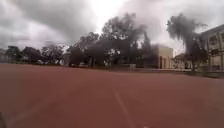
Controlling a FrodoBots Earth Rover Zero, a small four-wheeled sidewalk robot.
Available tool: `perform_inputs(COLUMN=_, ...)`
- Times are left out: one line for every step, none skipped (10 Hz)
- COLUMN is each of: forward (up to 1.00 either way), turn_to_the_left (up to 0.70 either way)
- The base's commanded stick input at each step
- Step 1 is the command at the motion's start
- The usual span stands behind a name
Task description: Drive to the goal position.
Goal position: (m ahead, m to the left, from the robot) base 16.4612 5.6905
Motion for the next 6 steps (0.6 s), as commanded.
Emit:
perform_inputs(forward=0.7, turn_to_the_left=0.0)
perform_inputs(forward=0.7, turn_to_the_left=0.0)
perform_inputs(forward=0.7, turn_to_the_left=0.0)
perform_inputs(forward=0.7, turn_to_the_left=0.0)
perform_inputs(forward=0.7, turn_to_the_left=0.0)
perform_inputs(forward=0.7, turn_to_the_left=0.0)
